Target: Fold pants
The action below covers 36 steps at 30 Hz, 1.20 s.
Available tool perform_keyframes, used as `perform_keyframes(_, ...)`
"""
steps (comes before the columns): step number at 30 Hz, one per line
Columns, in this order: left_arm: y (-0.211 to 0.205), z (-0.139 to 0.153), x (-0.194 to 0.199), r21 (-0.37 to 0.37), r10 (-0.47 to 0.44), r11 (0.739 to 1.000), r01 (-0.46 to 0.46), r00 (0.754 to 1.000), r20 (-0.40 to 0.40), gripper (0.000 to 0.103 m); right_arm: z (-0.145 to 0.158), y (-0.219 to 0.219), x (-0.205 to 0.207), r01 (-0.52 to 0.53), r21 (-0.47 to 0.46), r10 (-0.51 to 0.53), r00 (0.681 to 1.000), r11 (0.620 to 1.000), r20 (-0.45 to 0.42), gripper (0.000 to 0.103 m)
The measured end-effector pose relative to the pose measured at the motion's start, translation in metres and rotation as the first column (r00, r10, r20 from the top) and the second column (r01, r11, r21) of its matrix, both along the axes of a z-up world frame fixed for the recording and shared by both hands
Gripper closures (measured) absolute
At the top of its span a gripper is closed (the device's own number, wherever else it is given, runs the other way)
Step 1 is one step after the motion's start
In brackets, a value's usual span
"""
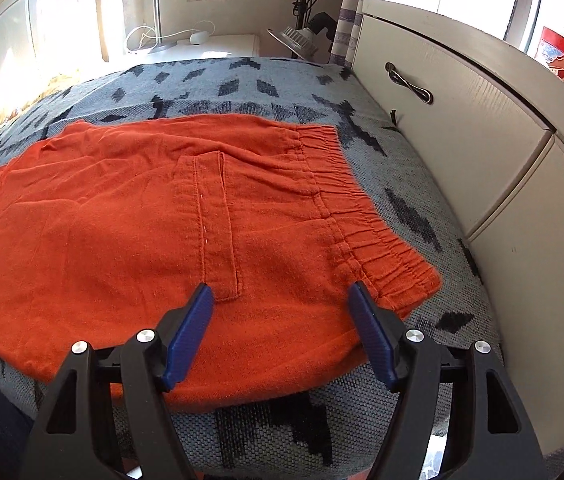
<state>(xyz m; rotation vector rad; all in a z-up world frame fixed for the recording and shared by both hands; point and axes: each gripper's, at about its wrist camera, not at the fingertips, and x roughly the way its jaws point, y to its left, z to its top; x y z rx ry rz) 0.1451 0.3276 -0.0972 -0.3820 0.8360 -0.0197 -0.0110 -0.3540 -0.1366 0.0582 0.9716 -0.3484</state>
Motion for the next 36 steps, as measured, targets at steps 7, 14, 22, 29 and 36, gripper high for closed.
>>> perform_keyframes(7, -0.006, 0.005, 0.072, 0.105, -0.183, 0.976, 0.189, 0.981, -0.066, 0.058, 0.011, 0.003, -0.005, 0.015, 0.004, -0.015, 1.000, 1.000, 0.020, 0.035)
perform_keyframes(14, -0.159, 0.001, 0.079, 0.149, -0.637, 0.752, 0.642, 0.766, -0.088, 0.068, 0.016, 0.004, 0.002, 0.039, 0.020, -0.040, 0.999, 0.999, 0.025, 0.030)
perform_keyframes(22, -0.244, -0.026, 0.122, 0.228, -0.771, 0.548, 0.805, 0.592, -0.233, 0.069, 0.015, 0.003, -0.001, 0.005, -0.003, -0.005, 1.000, 1.000, -0.006, 0.029)
perform_keyframes(29, -0.272, -0.032, 0.146, 0.241, -0.806, 0.414, 0.878, 0.477, -0.352, 0.070, 0.013, -0.001, -0.002, 0.009, 0.007, -0.009, 1.000, 1.000, -0.012, 0.029)
perform_keyframes(36, -0.277, -0.037, 0.151, 0.179, -0.815, 0.329, 0.927, 0.375, -0.442, 0.087, 0.014, -0.005, -0.001, 0.022, 0.010, -0.022, 1.000, 1.000, -0.013, 0.026)
